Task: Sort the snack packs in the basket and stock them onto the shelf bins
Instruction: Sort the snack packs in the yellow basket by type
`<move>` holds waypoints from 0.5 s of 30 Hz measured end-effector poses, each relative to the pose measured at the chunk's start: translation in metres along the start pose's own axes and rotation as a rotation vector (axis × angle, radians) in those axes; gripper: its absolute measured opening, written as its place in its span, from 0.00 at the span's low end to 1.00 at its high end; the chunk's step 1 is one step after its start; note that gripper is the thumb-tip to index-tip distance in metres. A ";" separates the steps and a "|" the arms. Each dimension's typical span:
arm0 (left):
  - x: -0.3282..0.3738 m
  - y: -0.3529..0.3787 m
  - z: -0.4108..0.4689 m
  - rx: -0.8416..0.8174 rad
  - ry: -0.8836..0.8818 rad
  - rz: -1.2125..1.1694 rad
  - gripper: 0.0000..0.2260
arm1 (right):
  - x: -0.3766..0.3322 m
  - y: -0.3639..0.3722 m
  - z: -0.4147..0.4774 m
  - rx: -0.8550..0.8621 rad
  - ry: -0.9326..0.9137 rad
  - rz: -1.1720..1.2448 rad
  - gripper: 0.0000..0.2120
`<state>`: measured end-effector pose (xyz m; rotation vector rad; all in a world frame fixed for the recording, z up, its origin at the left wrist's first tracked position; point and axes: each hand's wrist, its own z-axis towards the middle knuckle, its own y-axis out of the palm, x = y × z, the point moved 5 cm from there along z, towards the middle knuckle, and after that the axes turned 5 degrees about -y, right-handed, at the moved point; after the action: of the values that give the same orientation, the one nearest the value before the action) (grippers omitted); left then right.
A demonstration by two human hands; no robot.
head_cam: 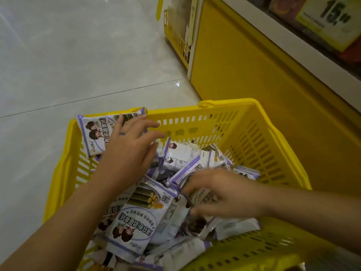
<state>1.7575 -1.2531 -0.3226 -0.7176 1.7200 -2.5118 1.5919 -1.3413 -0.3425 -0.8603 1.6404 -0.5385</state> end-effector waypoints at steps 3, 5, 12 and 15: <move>0.003 0.005 -0.002 -0.031 0.022 0.011 0.12 | 0.044 -0.021 0.002 0.215 0.247 -0.098 0.35; 0.004 0.006 -0.002 -0.043 0.024 0.012 0.13 | 0.070 -0.018 0.012 0.108 0.393 -0.035 0.48; -0.003 0.004 -0.002 -0.031 -0.007 -0.004 0.12 | 0.093 -0.007 0.034 0.030 0.522 0.035 0.54; -0.004 0.002 -0.003 -0.028 -0.014 -0.008 0.09 | 0.082 0.003 0.030 0.048 0.449 0.272 0.29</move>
<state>1.7600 -1.2503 -0.3266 -0.7429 1.7543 -2.4865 1.6137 -1.3996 -0.4035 -0.4867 2.1044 -0.6043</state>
